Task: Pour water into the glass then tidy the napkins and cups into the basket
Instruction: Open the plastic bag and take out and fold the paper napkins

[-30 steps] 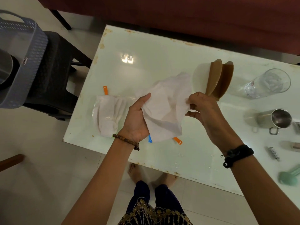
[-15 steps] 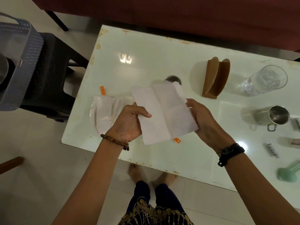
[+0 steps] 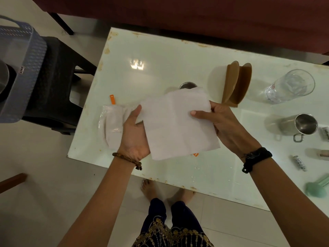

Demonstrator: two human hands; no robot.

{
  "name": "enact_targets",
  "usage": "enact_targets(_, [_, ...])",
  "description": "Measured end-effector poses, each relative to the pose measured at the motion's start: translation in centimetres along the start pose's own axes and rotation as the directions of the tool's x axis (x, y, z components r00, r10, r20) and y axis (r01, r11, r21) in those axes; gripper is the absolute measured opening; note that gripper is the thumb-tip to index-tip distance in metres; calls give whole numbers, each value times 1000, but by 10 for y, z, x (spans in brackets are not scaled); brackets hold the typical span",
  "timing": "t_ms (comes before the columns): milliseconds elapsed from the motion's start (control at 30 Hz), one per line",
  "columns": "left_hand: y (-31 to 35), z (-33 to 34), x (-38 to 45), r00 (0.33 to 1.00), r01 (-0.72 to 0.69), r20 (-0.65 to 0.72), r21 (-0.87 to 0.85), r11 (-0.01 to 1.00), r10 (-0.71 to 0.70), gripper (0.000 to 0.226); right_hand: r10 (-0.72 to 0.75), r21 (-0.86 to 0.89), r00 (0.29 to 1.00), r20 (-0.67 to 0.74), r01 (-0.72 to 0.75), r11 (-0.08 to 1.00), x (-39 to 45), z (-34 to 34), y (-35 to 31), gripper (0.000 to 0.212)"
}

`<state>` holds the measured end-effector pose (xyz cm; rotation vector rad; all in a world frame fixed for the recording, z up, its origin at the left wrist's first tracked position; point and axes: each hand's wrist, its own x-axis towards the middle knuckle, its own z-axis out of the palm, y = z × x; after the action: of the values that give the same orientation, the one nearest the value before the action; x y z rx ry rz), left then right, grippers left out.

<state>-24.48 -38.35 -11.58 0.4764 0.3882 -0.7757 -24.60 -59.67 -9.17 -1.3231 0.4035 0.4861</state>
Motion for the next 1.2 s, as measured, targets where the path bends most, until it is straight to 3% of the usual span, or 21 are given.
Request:
enact_targets(100, [-19,-14,5,988,138,83,-71,988,-132,58,-14,-137,995,-99,0,991,-2,1,2,11])
enact_targets(200, [-25,-18,7,968,204,153,-26,979,-198,52,-162,-405,975,-154,87,910,-6,0,3,9])
enact_targets(333, [-19,-17,13,981,175,83,28,984,-176,45,-447,-763,891,76,340,550,-22,1,3,14])
enact_targets(400, [-16,-12,17,983,175,54,39,984,-176,43,-429,-840,872,236,406,361,-31,6,4,19])
enact_targets(467, [-13,-6,20,984,171,45,51,984,-174,41,-347,-869,857,381,460,181,-34,8,9,37])
enact_targets(500, [-12,-4,22,984,170,39,65,983,-172,40,-321,-873,856,406,467,143,-34,9,13,42])
enact_targets(533, [-12,-2,23,984,173,26,82,981,-176,40,-316,-881,871,376,442,169,-35,10,17,45])
enact_targets(633, [-11,-2,25,981,196,-25,127,972,-195,44,-419,-779,906,60,305,548,-40,13,20,39])
enact_targets(667, [-11,-2,25,980,201,-35,142,969,-198,45,-454,-746,891,-17,291,599,-41,12,19,36])
enact_targets(733, [-12,-1,25,978,208,-30,149,967,-206,44,-480,-782,878,3,301,546,-40,11,17,32])
enact_targets(867, [-13,1,25,976,213,28,96,972,-216,43,-263,-911,915,305,361,200,-43,16,21,42])
enact_targets(967, [-14,6,28,974,218,25,149,965,-224,44,-131,-950,945,299,308,56,-46,20,28,48])
enact_targets(1067, [-17,17,34,974,224,-50,200,954,-219,49,-108,-962,959,263,269,41,-50,23,34,51])
enact_targets(1133, [-22,21,38,978,200,-112,222,954,-179,31,-151,-939,954,258,285,191,-55,22,36,53])
enact_targets(1200, [-26,24,43,976,147,-193,273,951,-96,20,-281,-826,947,154,280,489,-60,17,35,48])
